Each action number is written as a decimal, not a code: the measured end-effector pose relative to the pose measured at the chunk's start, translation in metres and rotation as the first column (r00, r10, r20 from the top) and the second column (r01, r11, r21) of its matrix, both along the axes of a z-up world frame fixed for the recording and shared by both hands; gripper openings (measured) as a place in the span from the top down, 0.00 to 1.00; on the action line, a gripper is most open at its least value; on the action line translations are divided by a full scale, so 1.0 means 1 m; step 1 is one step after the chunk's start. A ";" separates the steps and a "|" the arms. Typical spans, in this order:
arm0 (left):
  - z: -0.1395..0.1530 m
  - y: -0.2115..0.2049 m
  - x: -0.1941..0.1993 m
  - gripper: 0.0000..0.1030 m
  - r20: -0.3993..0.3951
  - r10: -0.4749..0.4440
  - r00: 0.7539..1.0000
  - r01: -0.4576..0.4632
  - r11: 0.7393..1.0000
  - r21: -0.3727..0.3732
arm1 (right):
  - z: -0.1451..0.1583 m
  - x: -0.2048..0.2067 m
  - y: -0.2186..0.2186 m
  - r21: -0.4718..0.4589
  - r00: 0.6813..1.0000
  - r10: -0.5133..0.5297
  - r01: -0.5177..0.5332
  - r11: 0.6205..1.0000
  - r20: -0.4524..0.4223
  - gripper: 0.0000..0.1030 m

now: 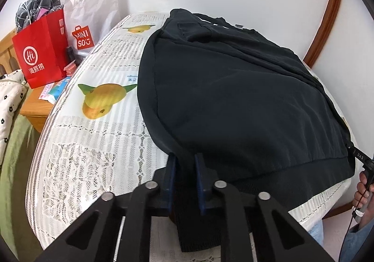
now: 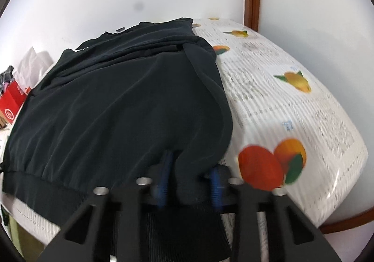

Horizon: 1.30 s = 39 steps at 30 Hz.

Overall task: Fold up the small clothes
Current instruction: 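Lift the hem with both grippers, fold it toward the collar, and release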

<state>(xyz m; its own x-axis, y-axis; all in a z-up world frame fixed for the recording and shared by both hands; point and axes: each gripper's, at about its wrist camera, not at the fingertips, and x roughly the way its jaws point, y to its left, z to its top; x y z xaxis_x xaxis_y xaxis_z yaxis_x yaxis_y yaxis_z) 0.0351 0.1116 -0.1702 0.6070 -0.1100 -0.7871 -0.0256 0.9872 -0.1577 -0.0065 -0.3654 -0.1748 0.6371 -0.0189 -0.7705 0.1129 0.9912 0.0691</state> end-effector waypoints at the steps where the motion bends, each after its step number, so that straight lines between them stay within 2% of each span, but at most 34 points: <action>1: 0.001 -0.001 0.000 0.88 -0.007 -0.005 1.000 0.005 1.000 0.005 | 0.001 0.004 0.000 0.010 1.000 0.012 -0.012 1.000 0.001 0.88; 7: 0.024 -0.014 -0.013 0.89 0.020 -0.055 0.998 0.056 0.998 -0.033 | 0.010 -0.002 -0.021 0.010 1.000 0.000 0.000 1.000 0.019 0.90; 12: 0.055 -0.030 -0.024 0.89 0.107 -0.091 0.990 0.097 0.994 -0.047 | 0.022 -0.013 -0.044 0.054 0.999 -0.002 -0.001 0.999 0.050 0.90; 17: 0.088 -0.037 -0.022 0.89 0.199 -0.087 0.976 0.097 0.995 -0.038 | 0.046 -0.012 -0.049 0.087 0.994 0.005 -0.015 0.996 0.112 0.90; 22: 0.104 -0.023 -0.012 0.89 0.238 -0.061 0.969 0.081 0.994 -0.073 | 0.079 -0.004 -0.045 0.116 0.984 0.006 -0.026 0.993 0.177 0.90; 27: 0.114 -0.011 0.012 0.89 0.249 -0.026 0.968 0.049 0.995 -0.089 | 0.111 0.017 -0.043 0.153 0.973 0.009 -0.045 0.987 0.231 0.90; 30: 0.119 -0.005 0.029 0.89 0.255 -0.016 0.967 0.042 0.994 -0.097 | 0.125 0.037 -0.035 0.142 0.969 0.017 -0.053 0.988 0.246 0.90; 36: 0.132 0.002 0.075 0.89 0.274 0.004 0.962 0.020 0.996 -0.082 | 0.146 0.078 -0.019 0.127 0.959 0.026 -0.065 0.990 0.284 0.90; 39: 0.135 0.007 0.098 0.89 0.286 0.014 0.958 0.009 0.997 -0.079 | 0.152 0.106 -0.017 0.158 0.956 0.014 -0.063 0.985 0.294 0.90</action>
